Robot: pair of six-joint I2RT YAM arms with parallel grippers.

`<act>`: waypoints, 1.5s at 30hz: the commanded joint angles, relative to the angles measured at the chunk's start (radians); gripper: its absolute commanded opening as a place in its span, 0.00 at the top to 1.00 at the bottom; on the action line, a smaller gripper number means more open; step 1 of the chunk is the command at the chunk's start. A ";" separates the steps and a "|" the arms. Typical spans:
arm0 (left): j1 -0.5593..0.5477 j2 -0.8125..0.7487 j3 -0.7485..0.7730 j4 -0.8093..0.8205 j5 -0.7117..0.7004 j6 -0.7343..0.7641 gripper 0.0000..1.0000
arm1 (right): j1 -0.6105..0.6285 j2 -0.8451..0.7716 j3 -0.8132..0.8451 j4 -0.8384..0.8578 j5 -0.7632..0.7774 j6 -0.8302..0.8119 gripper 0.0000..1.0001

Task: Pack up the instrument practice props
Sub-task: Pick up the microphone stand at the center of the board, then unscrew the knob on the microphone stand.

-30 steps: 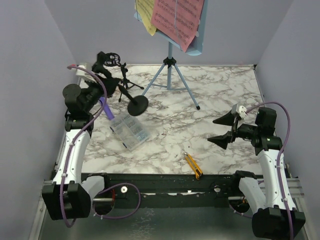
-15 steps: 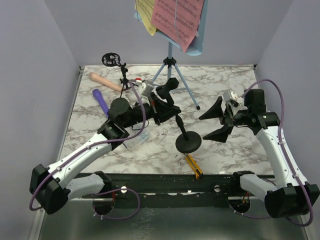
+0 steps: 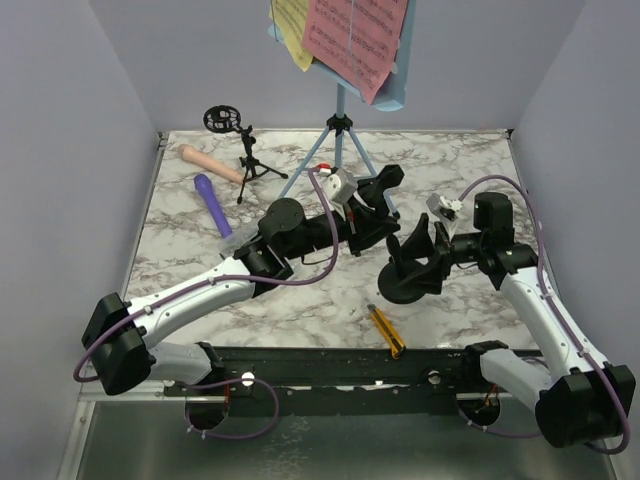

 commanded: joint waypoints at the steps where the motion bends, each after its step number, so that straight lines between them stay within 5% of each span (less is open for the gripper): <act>1: -0.010 0.002 0.062 0.136 -0.046 0.020 1.00 | 0.006 -0.028 -0.055 0.120 0.020 0.092 0.22; 8: -0.015 0.027 0.085 0.152 -0.037 0.004 1.00 | 0.006 -0.028 -0.044 0.112 -0.044 0.053 0.98; 11: -0.015 0.023 0.067 0.160 -0.050 -0.037 1.00 | 0.003 -0.061 -0.043 0.130 -0.117 0.063 1.00; 12: -0.015 0.019 0.059 0.163 -0.051 -0.052 0.91 | -0.002 -0.074 -0.046 0.142 -0.149 0.071 1.00; 17: -0.014 -0.038 -0.048 0.227 -0.011 -0.122 0.14 | -0.032 -0.093 -0.043 0.231 -0.283 0.179 1.00; 19: -0.010 -0.083 -0.120 0.272 -0.013 -0.143 0.01 | -0.035 -0.094 -0.037 0.231 -0.317 0.183 1.00; 25: 0.026 -0.135 -0.259 0.385 0.114 -0.157 0.01 | -0.038 -0.092 -0.040 0.246 -0.361 0.190 1.00; 35: 0.020 0.083 -0.212 0.621 0.204 -0.214 0.05 | -0.038 -0.095 -0.050 0.254 -0.364 0.199 1.00; 45: 0.014 0.261 -0.199 1.009 0.247 -0.324 0.24 | -0.037 -0.093 -0.074 0.296 -0.363 0.229 1.00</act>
